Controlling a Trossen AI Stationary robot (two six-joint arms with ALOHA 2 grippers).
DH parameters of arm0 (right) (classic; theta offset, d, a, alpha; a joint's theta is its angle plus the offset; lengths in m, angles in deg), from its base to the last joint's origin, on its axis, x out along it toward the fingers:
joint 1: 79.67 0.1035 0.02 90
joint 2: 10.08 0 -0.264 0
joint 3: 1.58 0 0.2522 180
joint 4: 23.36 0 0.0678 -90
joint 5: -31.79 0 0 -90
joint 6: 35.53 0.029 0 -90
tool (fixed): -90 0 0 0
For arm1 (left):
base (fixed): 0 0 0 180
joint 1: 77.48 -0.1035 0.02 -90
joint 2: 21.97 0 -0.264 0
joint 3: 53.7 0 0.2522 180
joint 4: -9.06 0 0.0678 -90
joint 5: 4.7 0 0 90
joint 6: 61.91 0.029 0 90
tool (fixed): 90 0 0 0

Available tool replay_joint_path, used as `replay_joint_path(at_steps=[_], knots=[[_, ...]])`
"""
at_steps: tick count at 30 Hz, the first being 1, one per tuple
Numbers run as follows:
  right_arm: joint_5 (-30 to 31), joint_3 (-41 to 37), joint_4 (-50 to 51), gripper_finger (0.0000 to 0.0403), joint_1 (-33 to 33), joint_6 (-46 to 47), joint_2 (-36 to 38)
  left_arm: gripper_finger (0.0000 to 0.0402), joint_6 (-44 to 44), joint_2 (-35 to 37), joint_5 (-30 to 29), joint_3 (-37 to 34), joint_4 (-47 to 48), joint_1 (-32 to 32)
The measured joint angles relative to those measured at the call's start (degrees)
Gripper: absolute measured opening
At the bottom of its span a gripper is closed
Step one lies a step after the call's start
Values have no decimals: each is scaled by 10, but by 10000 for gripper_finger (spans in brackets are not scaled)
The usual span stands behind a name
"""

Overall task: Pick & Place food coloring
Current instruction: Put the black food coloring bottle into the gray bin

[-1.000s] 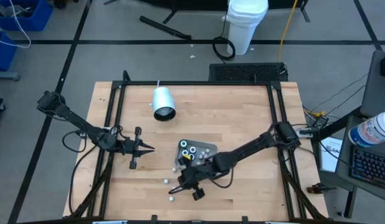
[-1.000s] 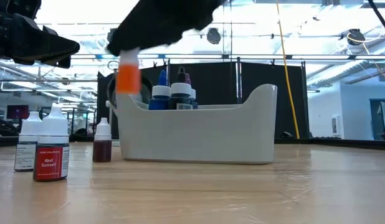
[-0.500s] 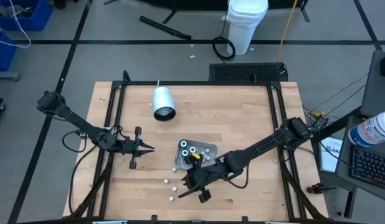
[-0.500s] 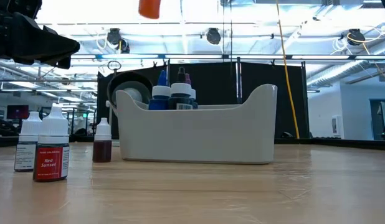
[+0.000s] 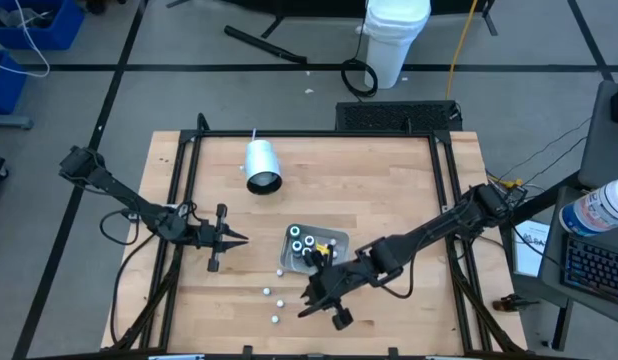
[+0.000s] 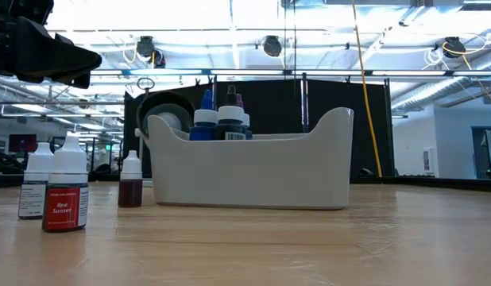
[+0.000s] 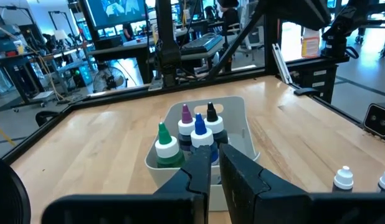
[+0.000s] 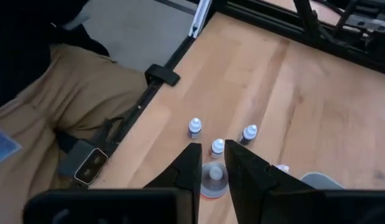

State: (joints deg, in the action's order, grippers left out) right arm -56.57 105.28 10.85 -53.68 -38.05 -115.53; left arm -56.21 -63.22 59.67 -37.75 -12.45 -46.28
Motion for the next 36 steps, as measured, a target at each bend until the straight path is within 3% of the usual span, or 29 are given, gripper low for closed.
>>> replay_joint_path(at_steps=[9,18,26,36], knots=[[119,-34,1,47,9,38,-1,42,0,0,0,0,1,0],[119,-110,-63,46,13,53,17,42,-3,0,0,0,10,0],[151,-263,-235,46,16,64,96,42,42,0,-2,0,11,0],[260,-400,-320,46,15,159,183,42,42,0,-4,0,12,0]])
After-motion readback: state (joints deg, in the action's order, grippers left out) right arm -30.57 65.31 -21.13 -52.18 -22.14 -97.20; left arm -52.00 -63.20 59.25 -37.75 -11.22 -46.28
